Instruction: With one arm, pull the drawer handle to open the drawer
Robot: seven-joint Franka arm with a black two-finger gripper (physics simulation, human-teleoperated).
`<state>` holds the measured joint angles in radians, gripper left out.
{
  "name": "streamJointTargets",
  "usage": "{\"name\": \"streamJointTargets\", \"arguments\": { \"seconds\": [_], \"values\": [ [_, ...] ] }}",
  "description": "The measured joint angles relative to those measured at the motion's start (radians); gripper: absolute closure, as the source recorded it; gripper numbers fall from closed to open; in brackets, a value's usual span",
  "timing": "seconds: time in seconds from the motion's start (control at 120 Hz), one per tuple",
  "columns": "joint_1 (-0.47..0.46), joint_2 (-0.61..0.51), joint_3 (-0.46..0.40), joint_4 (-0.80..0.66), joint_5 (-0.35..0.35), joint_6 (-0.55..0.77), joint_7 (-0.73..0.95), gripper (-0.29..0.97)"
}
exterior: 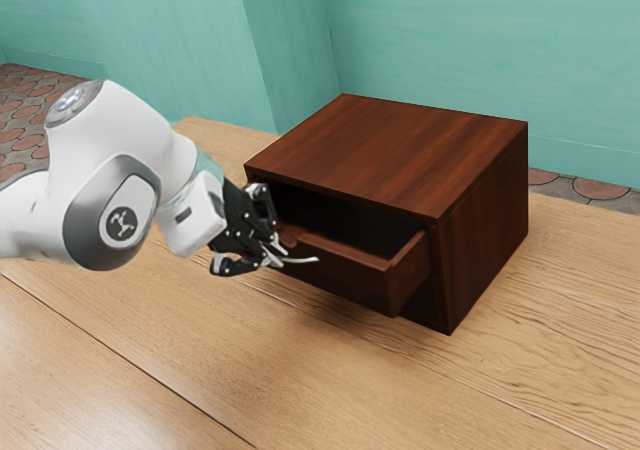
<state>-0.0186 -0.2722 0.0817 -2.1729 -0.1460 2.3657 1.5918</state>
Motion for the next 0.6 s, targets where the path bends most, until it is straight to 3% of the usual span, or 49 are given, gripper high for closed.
{"name": "streamJointTargets", "arguments": {
  "seconds": [0.6],
  "values": [
    [-0.013, -0.108, -0.002, -0.091, -0.001, -0.017, -0.001, 0.73]
  ]
}}
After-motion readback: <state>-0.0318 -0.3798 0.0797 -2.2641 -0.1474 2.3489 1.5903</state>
